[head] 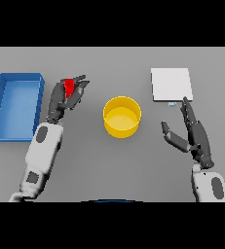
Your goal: Pick up the red beaker and tilt it to pour out 1 green nut into yellow bowl. Pick up the yellow bowl and place it on the metallic measuring scale.
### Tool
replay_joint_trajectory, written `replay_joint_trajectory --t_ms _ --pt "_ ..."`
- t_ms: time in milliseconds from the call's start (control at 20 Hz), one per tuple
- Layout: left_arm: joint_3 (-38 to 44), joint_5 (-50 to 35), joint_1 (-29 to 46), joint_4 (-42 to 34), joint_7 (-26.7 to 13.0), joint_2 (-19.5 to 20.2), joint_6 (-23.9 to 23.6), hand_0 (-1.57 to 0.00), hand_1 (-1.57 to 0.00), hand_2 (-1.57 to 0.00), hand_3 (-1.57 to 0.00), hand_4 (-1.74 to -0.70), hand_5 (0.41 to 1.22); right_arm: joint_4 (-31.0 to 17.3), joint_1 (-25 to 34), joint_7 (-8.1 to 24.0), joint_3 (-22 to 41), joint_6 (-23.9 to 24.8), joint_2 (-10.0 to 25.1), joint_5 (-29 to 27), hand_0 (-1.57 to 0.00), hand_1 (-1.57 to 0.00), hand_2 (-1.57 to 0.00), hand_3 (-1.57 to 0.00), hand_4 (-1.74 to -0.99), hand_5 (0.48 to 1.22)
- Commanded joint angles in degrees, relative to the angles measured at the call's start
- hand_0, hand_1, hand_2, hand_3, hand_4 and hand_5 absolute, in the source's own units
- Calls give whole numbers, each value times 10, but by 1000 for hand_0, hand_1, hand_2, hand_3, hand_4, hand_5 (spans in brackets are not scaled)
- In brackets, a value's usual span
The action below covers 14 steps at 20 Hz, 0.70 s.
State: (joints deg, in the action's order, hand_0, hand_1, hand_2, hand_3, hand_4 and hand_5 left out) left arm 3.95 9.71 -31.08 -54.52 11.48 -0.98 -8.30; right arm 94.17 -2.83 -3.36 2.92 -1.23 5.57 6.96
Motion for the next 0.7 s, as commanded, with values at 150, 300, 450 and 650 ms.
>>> replay_joint_trajectory --t_ms 150,300,450,650 --pt "-22 36 -7 -45 -31 15 3 -1560 -1559 -1559 -1549 -1496 1216 -1 -1 -7 -1 -3 4 1 1 1 1 1 -1289 664" --pt "-62 86 1 -96 -79 35 10 -1565 -1565 -1565 -1560 -1616 1174 -2 3 -8 1 -6 4 0 1 1 1 1 -1277 664" --pt "-80 114 -1 -112 -109 44 19 -1565 -1565 -1565 -1560 -1616 1158 -2 -3 -8 7 -6 -2 2 1 1 1 1 -1277 675" --pt "-109 158 -18 -123 -137 59 32 -1567 -1567 -1567 -1564 -1661 1126 2 -5 -9 5 -5 -1 3 1 1 1 1 -1273 686"
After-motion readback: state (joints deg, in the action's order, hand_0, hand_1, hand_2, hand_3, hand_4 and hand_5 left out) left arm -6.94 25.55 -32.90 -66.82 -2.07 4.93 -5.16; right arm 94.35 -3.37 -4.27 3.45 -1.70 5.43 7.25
